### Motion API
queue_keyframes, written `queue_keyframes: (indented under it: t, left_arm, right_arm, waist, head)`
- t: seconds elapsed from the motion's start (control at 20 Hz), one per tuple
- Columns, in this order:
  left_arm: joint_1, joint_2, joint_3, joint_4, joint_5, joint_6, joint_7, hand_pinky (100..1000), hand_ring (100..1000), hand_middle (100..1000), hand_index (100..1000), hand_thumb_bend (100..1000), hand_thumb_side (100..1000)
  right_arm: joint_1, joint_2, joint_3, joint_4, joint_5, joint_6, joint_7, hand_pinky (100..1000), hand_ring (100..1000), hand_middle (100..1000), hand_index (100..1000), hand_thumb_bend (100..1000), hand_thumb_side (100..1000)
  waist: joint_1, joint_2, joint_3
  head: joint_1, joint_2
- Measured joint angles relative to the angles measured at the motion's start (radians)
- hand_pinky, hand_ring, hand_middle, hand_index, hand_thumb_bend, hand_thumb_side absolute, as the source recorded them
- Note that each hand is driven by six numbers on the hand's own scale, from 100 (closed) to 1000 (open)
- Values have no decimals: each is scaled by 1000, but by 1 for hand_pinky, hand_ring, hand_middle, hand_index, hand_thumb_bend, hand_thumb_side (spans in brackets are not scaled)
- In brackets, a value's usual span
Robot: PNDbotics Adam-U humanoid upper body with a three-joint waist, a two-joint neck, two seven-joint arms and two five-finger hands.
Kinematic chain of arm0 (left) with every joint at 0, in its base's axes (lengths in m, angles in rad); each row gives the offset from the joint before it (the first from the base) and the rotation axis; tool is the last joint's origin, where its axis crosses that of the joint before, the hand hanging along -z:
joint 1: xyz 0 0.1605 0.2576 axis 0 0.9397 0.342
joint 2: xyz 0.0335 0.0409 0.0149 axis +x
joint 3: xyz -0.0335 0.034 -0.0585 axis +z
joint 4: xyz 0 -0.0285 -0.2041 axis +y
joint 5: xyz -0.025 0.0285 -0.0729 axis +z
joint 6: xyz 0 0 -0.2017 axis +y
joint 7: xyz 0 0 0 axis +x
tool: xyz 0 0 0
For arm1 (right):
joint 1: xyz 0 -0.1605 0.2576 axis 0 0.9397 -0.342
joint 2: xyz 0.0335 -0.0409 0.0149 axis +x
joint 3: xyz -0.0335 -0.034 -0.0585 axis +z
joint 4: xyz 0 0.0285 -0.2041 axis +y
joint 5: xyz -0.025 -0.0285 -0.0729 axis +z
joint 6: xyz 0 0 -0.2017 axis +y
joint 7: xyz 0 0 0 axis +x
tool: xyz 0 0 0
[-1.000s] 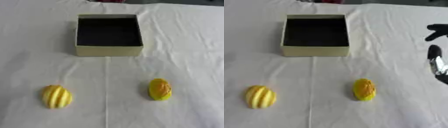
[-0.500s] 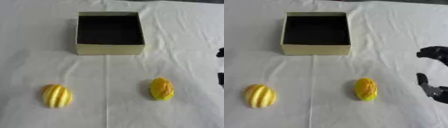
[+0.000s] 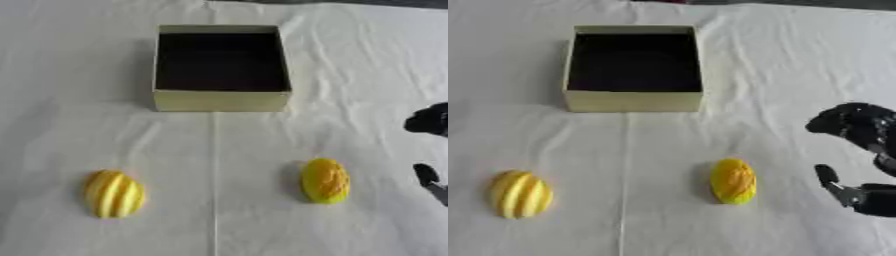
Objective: Pick up objects on the table and place them in the box.
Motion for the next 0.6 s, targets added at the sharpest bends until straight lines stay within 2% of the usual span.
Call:
queue_keyframes:
  t: [0.3,0.5,0.6]
  left_arm:
    - [-1,-3,-9,0,9,11,-16,883,811,768,871,100,619]
    - [-4,-10,-14,0,17,17,-26,884,811,768,871,100,620]
    - [-8,-10,-15,0,22,20,-31,884,811,768,870,100,620]
  right_arm:
    - [-95,-34,50,0,-146,-7,178,900,867,743,878,100,336]
    - [-140,-38,72,0,-199,-19,264,912,877,736,879,100,361]
    - [-153,-38,87,0,-214,-19,298,920,881,720,881,100,324]
  waist:
    - [-10,-8,14]
    - [-13,-14,22]
    - [-14,-16,27]
  head:
    - [-18,9]
    - [-21,13]
    - [-24,17]
